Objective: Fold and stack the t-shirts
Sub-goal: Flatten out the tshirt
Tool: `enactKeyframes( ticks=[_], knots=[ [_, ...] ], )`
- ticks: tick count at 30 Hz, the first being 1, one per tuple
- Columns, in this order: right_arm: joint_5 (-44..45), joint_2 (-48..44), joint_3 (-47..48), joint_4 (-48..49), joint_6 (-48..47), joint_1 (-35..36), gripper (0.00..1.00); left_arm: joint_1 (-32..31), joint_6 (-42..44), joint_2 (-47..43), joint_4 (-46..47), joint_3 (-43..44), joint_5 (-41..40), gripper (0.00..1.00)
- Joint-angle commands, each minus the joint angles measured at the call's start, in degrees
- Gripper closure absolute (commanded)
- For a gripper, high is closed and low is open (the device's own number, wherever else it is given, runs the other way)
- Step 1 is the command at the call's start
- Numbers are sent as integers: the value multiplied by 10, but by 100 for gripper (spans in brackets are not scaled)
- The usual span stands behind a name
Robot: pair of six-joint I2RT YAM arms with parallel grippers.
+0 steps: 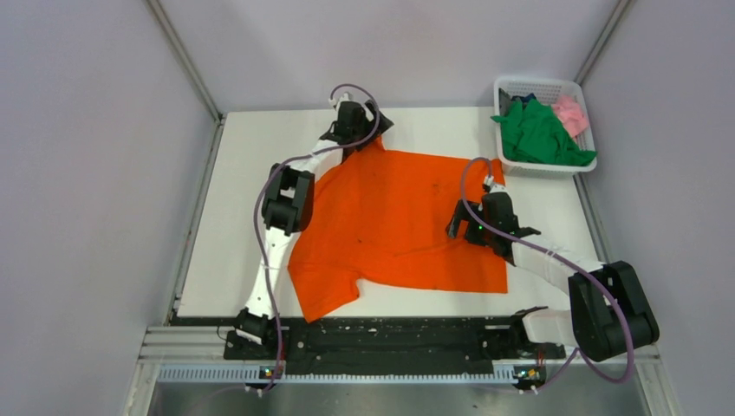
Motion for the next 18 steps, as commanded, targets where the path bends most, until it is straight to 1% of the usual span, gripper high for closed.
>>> enactKeyframes(
  ticks=[1, 5, 7, 9, 12, 15, 18],
  knots=[
    [25, 10, -17, -60, -1, 5, 1, 0, -25, 55, 73, 85, 34, 1],
    [25, 4, -21, -62, 1, 5, 1, -10, -27, 132, 88, 220, 2, 1],
    [25, 1, -21, -63, 2, 5, 1, -11, -37, 160, 99, 256, 1, 1],
    [25, -3, -21, -64, 1, 5, 1, -10, -32, 160, 117, 254, 14, 1],
    [28, -9, -23, -64, 2, 5, 1, -10, 23, 123, 98, 240, 29, 1],
    [27, -15, -18, -68, 4, 5, 1, -10, 89, 55, 63, 200, 39, 1],
    [26, -31, -10, -85, 6, 4, 1, -11, 141, -38, 27, 134, 37, 1]
  ],
)
